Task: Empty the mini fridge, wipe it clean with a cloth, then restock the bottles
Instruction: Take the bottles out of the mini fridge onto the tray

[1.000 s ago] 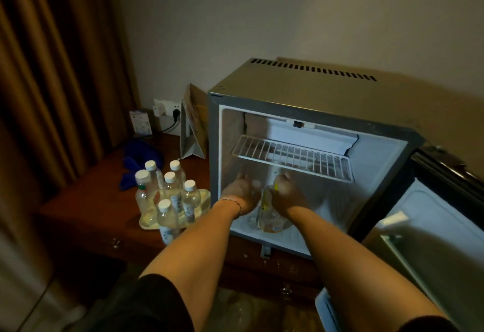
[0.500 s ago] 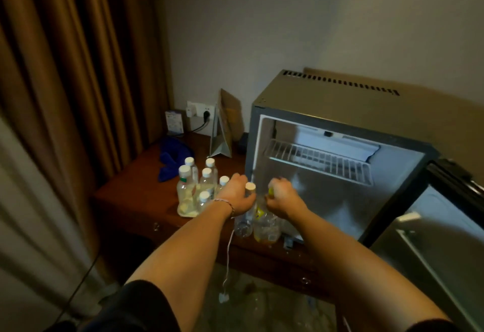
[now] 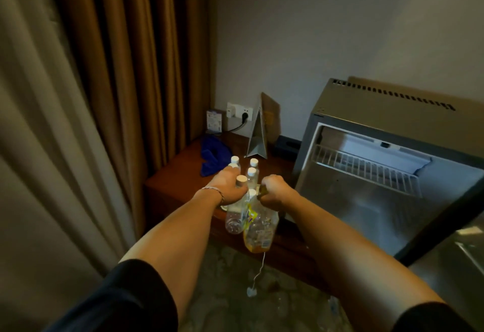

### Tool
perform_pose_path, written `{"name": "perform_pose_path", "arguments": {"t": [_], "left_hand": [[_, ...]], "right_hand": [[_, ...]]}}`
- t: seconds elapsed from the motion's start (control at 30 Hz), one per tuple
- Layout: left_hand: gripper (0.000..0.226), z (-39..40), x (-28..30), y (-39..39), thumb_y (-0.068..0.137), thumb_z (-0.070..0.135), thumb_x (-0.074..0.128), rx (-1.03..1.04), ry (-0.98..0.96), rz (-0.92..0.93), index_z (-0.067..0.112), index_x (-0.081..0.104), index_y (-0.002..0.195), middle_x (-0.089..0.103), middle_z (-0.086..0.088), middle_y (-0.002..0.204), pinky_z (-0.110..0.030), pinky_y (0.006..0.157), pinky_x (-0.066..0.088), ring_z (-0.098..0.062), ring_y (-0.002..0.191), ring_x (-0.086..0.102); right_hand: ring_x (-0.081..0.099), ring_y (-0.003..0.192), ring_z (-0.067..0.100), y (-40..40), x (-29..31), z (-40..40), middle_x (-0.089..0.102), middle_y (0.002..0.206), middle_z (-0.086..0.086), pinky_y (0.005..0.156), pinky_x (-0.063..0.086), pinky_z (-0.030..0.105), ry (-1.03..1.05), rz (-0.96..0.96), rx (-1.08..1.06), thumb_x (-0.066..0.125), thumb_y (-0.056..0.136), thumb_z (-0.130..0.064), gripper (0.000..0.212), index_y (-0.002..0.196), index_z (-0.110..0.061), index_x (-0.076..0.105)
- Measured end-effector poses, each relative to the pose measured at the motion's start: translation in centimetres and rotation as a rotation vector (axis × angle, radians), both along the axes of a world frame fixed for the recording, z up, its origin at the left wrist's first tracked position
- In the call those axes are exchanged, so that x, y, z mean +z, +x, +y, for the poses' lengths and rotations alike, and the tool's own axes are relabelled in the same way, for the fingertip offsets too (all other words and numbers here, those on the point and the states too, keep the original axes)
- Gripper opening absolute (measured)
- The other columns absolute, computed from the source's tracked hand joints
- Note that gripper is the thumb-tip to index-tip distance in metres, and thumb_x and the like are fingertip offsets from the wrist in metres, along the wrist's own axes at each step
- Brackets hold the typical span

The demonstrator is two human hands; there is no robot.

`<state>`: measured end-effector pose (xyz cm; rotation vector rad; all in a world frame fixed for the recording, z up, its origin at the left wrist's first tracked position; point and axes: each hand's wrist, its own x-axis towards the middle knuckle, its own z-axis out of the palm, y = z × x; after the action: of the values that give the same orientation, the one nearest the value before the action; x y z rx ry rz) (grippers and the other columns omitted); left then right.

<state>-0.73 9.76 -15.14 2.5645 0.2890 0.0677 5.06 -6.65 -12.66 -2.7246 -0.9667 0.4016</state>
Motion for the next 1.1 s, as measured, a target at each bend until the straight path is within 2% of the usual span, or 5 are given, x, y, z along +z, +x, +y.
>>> {"name": "perform_pose_path", "arguments": {"t": [0.13,0.33,0.6,0.83,1.1], "left_hand": [[0.021,3.0,-0.4,-1.0,0.091,0.036,0.056,0.1,0.004,0.04,0.017,0.049,0.097,0.045,-0.004,0.102,-0.036,0.08,0.044,-0.025,0.092,0.052],[0.024,6.3,-1.7,-0.1,0.092,0.036,0.055,0.239,0.011,0.055,0.015,0.051,0.102,0.046,-0.007,0.11,-0.041,0.085,0.049,-0.025,0.092,0.053],[0.026,9.3,-2.9,1.7,0.089,0.033,0.059,0.41,-0.028,-0.011,0.014,0.051,0.105,0.045,-0.005,0.112,-0.04,0.08,0.048,-0.029,0.094,0.056],[0.026,12.9,-5.3,1.9,0.092,0.033,0.057,0.425,-0.018,0.047,0.014,0.05,0.108,0.042,-0.002,0.107,-0.041,0.08,0.048,-0.027,0.092,0.055],[0.019,16.0,-7.6,4.3,0.094,0.029,0.053,0.385,-0.02,0.117,0.013,0.049,0.103,0.043,-0.006,0.113,-0.044,0.078,0.048,-0.029,0.088,0.055]], "right_hand": [[0.061,0.084,0.02,0.0,-0.4,3.3,0.062,0.093,0.007,0.073,0.054,0.033,0.026,0.025,0.054,0.061,0.088,-0.02,0.009,0.093,-0.014,0.064],[0.055,0.081,0.023,2.3,-0.8,7.7,0.052,0.081,0.006,0.067,0.048,0.037,0.113,-0.01,0.137,0.061,0.083,-0.011,0.014,0.071,-0.012,0.054],[0.051,0.097,0.027,6.1,-3.0,12.9,0.05,0.101,0.01,0.087,0.049,0.042,0.144,-0.074,0.198,0.063,0.076,-0.012,0.014,0.09,-0.011,0.059],[0.052,0.103,0.025,7.5,-5.2,17.1,0.048,0.111,0.01,0.086,0.045,0.035,0.106,-0.014,0.196,0.06,0.089,-0.012,0.019,0.106,-0.003,0.062],[0.055,0.095,0.025,9.1,-7.2,20.6,0.056,0.111,0.012,0.083,0.051,0.041,0.082,0.012,0.177,0.059,0.082,-0.01,0.007,0.089,-0.01,0.06]]}}
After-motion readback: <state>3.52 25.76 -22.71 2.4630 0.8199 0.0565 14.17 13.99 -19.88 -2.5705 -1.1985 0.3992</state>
